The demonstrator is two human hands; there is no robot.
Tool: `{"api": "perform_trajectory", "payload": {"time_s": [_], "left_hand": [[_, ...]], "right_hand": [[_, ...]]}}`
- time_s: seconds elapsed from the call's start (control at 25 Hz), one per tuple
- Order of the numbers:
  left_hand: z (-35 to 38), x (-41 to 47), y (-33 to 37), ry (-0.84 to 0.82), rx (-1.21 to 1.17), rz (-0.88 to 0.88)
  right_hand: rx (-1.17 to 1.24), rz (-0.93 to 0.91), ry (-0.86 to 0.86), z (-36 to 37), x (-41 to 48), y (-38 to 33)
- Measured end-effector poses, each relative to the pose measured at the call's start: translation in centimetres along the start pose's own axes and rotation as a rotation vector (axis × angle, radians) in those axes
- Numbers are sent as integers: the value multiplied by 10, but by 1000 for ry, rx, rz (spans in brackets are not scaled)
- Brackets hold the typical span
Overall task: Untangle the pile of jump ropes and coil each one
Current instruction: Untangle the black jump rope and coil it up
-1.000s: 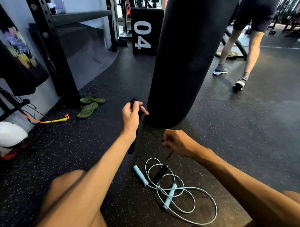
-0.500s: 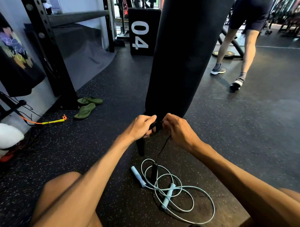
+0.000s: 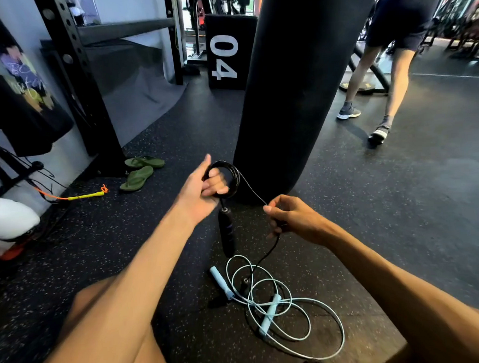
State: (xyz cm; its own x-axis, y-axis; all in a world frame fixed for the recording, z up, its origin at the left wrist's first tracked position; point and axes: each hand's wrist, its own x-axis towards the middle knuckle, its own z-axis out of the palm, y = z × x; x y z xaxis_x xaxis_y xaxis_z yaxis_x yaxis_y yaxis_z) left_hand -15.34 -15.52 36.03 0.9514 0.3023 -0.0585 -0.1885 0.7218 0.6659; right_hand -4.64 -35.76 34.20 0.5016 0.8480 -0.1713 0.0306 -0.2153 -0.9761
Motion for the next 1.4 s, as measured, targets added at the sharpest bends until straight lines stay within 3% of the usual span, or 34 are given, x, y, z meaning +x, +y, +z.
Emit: {"api": "perform_trajectory", "payload": {"time_s": [0.16, 0.4, 0.52, 0.72, 0.88, 1.04, 1.16, 1.4], "left_hand": [[-9, 8, -6, 108, -243, 130], [-7, 18, -8, 275, -165, 327], [-14, 22, -16, 333, 79, 433], [-23, 19, -20, 406, 859, 607], [-26, 14, -22, 298, 1242, 490], [-18, 8, -32, 62, 1320, 141], [-11, 3, -32, -63, 1180, -41], [7, -4, -28, -155, 614, -135]], "right_hand": [[-88, -6, 22, 7, 9, 10], [-360, 160, -180, 18, 5, 29], [-396, 166, -201, 21, 5, 30], [-287, 34, -187, 16, 6, 14], [-316, -127, -96, 15, 1, -11], [-378, -264, 39, 11, 4, -20], [-422, -280, 136, 8, 8, -14], [-440, -284, 260, 3, 13, -10]]}}
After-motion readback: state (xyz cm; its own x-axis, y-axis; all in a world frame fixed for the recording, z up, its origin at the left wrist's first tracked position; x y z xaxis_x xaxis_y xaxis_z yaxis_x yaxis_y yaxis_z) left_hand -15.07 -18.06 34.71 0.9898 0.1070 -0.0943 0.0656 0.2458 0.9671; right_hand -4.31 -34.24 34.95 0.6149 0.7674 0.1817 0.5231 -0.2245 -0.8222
